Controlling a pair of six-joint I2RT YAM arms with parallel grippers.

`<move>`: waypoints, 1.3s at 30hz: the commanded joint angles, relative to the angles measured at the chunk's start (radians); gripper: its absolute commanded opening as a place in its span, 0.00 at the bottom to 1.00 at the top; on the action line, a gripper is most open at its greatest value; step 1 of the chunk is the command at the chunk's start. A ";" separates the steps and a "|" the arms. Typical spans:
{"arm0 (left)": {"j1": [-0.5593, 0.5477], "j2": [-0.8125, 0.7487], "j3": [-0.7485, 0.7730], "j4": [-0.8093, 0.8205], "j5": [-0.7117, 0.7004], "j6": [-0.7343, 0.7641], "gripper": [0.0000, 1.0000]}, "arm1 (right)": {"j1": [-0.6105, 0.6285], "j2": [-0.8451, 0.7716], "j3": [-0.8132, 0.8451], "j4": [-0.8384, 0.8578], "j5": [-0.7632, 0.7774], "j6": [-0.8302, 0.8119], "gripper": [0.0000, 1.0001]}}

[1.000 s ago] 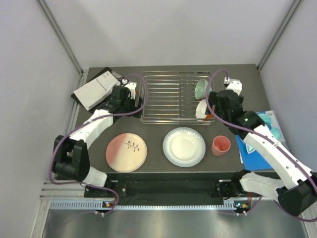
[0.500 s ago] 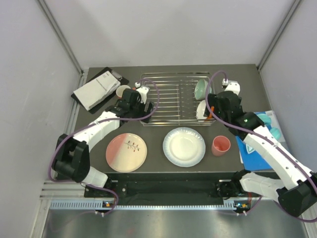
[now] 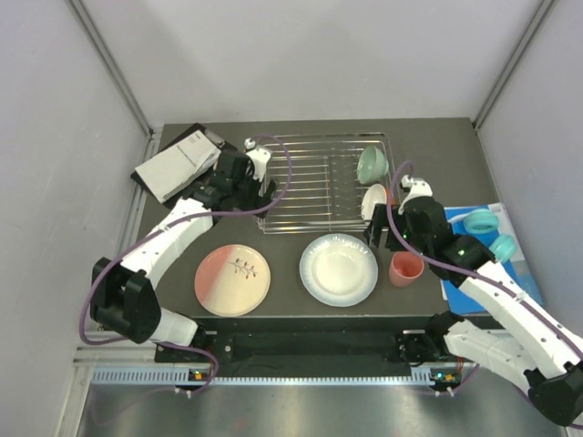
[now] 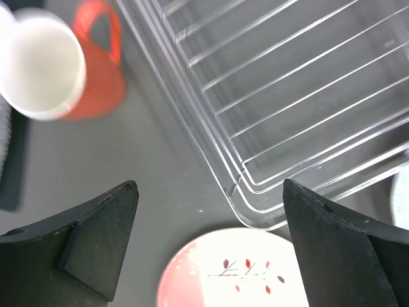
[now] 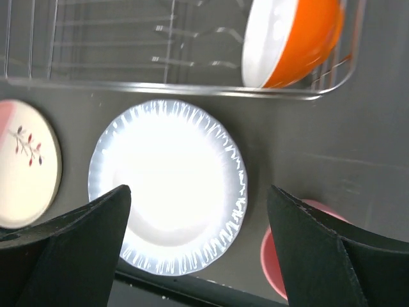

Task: Load the mixed dishes into the dish rack

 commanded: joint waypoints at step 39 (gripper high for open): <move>-0.419 0.093 -0.155 -0.059 0.240 0.324 0.99 | 0.097 0.351 -0.185 0.266 -0.154 0.064 0.86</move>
